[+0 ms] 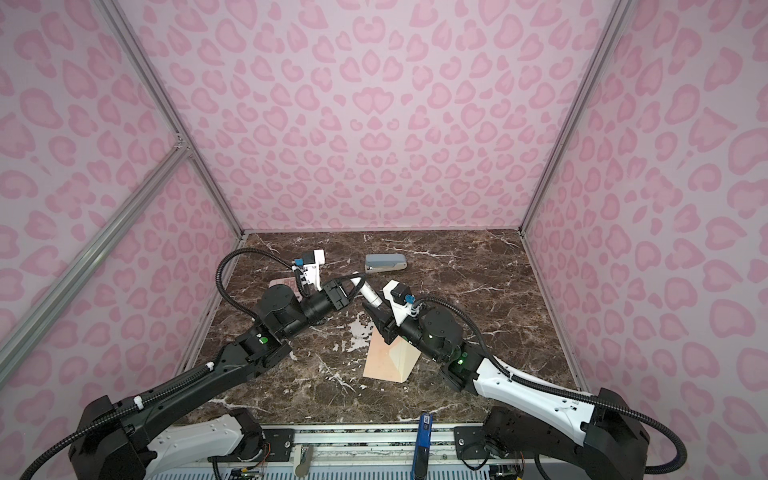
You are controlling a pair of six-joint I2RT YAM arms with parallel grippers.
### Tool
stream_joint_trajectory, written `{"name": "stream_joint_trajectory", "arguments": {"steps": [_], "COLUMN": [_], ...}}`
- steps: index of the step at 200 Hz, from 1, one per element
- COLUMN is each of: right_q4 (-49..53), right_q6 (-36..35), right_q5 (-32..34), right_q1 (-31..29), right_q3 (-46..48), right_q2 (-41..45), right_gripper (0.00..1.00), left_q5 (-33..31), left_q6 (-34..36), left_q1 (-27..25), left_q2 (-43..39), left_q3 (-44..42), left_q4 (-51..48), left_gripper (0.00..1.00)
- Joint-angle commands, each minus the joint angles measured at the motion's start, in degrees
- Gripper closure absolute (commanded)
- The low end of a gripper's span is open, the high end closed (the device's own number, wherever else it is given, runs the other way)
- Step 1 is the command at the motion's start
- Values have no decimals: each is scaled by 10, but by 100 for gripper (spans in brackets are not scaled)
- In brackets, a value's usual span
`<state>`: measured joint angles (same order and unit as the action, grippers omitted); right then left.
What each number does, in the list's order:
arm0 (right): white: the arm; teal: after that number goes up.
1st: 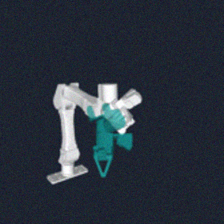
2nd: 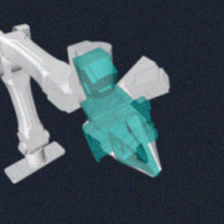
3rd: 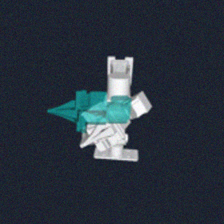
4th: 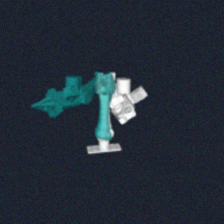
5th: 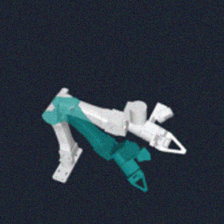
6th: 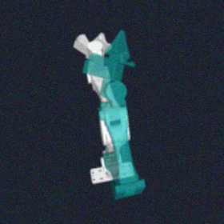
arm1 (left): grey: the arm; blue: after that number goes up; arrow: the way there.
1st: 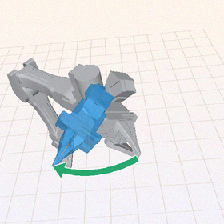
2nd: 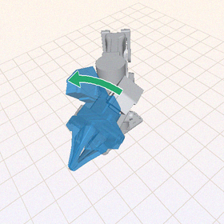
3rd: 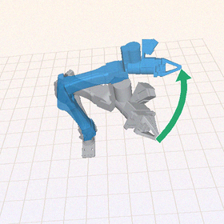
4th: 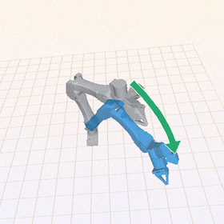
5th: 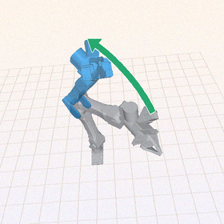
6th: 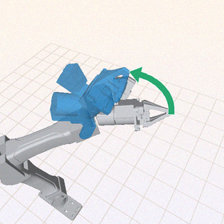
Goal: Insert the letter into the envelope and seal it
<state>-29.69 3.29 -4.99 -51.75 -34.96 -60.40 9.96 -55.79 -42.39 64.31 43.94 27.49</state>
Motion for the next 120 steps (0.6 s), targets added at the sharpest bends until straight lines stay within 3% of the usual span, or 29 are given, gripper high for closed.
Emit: {"name": "stream_joint_trajectory", "arguments": {"steps": [1, 82, 120], "right_q4": [23, 11, 11], "right_q6": [6, 32, 34], "right_q5": [0, 24, 19], "right_q1": [0, 0, 0], "right_q3": [9, 13, 7], "right_q2": [8, 7, 3], "right_gripper": [57, 81, 83], "left_q5": [-9, 7, 15], "left_q6": [17, 30, 33], "left_q1": [0, 0, 0], "left_q2": [-1, 15, 19], "left_q3": [8, 19, 22], "left_q4": [-9, -25, -31], "left_gripper": [85, 82, 80]}}
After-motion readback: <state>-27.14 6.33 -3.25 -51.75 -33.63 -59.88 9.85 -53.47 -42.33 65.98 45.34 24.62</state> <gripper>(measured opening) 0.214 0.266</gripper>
